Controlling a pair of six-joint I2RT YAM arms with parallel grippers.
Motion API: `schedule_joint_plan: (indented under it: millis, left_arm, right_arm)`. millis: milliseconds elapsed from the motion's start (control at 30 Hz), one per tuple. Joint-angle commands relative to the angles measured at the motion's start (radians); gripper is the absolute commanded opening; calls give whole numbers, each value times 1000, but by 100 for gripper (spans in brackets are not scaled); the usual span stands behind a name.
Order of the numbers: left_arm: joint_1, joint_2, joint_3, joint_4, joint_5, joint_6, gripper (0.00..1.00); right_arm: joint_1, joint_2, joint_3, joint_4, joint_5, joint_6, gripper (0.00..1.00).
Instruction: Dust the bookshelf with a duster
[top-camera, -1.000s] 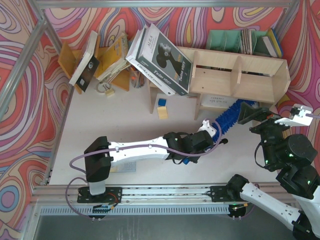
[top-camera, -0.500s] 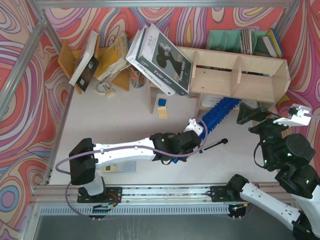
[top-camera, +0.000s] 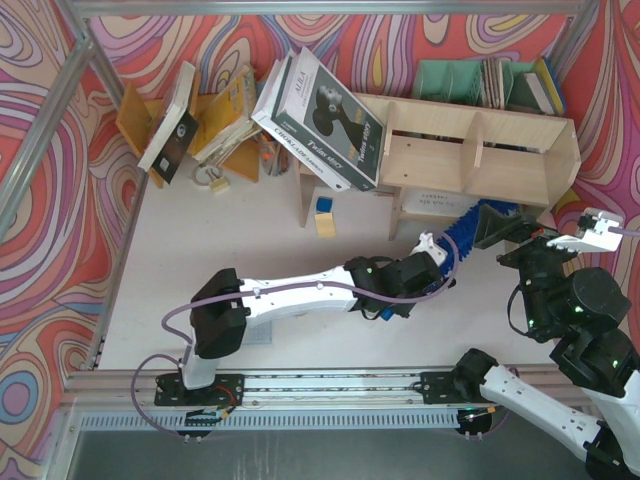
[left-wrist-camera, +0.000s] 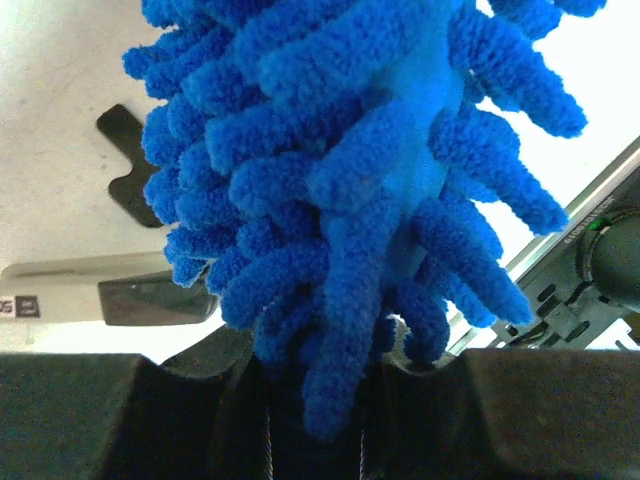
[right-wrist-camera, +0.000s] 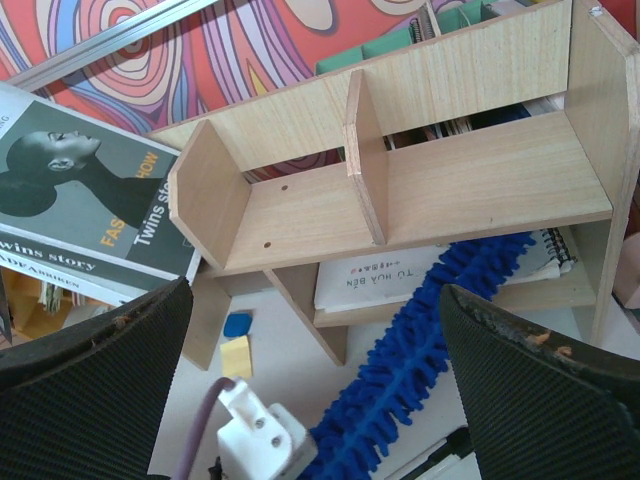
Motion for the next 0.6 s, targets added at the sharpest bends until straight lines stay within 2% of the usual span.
schedule_joint_plan:
  millis: [0,167,567]
  left_arm:
    - [-21,31,94,7,10,56,0]
    - [-38,41,104,-28,5,70,0]
    - [-51,8,-13,-61,-2,49,0]
  right_arm:
    - [4,-6,3,-4,8,-8,99]
    - [4,-4,-4,8,15,-20,99]
    - [4,1,-20,25,13,-19,99]
